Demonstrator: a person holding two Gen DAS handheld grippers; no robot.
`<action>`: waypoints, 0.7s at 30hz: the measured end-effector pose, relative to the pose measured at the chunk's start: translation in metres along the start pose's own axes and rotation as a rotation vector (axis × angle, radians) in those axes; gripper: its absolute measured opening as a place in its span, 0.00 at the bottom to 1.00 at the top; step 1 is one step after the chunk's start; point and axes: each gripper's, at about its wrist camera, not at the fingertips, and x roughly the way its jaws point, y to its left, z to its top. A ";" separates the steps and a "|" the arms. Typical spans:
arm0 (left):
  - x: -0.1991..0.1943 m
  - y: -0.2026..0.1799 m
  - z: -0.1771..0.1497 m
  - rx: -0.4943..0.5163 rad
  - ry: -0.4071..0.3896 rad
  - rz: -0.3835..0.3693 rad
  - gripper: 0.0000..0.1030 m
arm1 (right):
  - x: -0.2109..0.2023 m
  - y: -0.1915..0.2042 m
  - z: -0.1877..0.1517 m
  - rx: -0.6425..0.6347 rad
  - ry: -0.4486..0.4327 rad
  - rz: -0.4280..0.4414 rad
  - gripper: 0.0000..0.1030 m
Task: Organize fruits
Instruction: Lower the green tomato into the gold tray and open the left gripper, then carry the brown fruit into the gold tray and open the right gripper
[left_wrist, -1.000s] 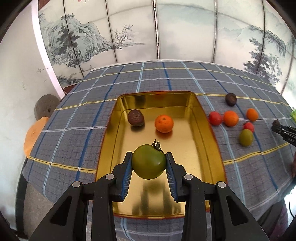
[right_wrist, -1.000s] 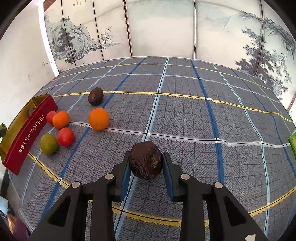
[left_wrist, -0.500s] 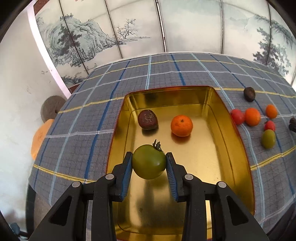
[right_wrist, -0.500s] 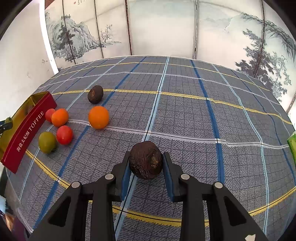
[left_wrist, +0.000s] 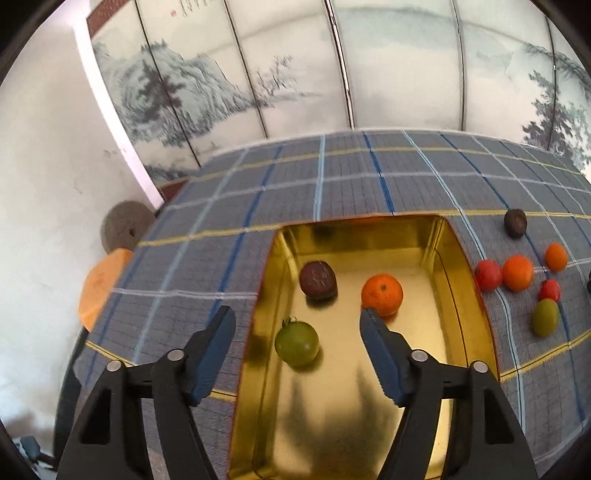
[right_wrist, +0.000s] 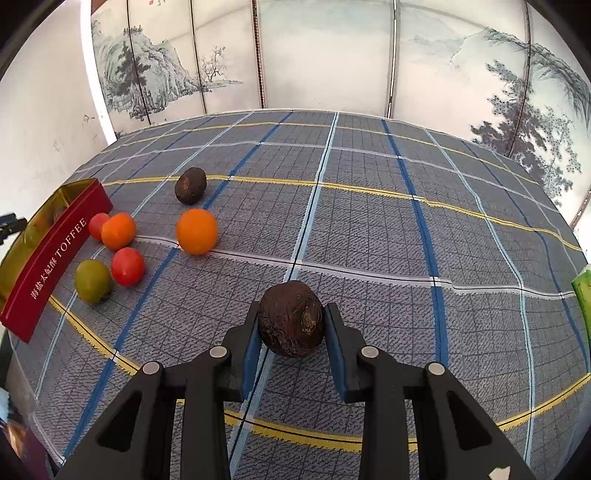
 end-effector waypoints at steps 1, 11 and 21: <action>-0.004 0.002 0.000 -0.006 -0.004 0.004 0.70 | 0.001 0.000 0.000 -0.007 0.007 -0.002 0.28; -0.044 0.024 -0.022 -0.110 -0.033 0.025 0.70 | -0.034 0.034 0.019 -0.019 -0.044 0.081 0.28; -0.065 0.061 -0.060 -0.267 0.036 -0.030 0.72 | -0.053 0.185 0.059 -0.237 -0.044 0.413 0.29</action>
